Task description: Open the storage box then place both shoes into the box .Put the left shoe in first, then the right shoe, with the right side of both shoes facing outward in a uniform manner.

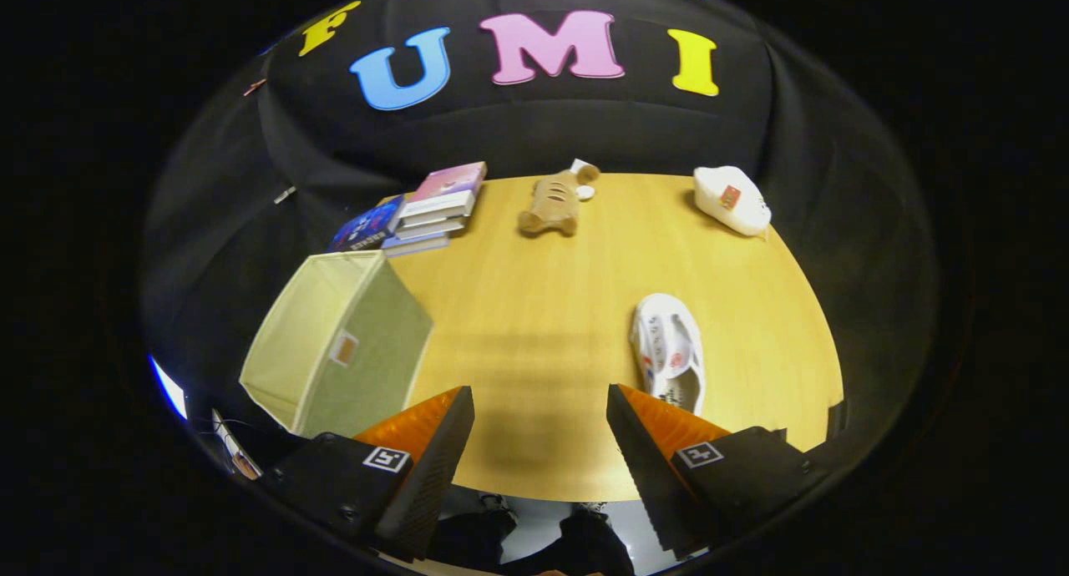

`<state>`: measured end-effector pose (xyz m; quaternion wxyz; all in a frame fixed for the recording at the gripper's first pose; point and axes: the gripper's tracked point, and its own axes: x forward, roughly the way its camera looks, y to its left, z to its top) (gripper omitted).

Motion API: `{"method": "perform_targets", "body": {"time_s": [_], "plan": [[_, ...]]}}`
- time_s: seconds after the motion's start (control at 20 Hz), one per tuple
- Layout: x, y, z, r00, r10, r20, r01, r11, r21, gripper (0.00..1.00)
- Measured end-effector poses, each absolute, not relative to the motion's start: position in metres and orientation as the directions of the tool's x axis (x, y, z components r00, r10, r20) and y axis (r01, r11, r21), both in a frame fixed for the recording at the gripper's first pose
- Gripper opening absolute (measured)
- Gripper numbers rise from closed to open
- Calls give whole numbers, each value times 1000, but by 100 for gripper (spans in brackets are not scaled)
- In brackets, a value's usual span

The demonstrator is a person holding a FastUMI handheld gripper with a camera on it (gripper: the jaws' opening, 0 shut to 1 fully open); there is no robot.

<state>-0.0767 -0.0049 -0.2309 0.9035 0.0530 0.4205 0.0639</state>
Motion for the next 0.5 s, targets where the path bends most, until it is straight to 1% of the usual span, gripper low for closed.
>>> {"method": "perform_targets", "body": {"time_s": [0.15, 0.35, 0.5], "plan": [[-71, -61, -255, 626, 108, -773, -41, 994, 106, 99], [-66, -115, -291, 591, 78, -803, -59, 997, 53, 99], [-60, -139, -323, 550, 70, -832, -83, 996, 29, 99]]}}
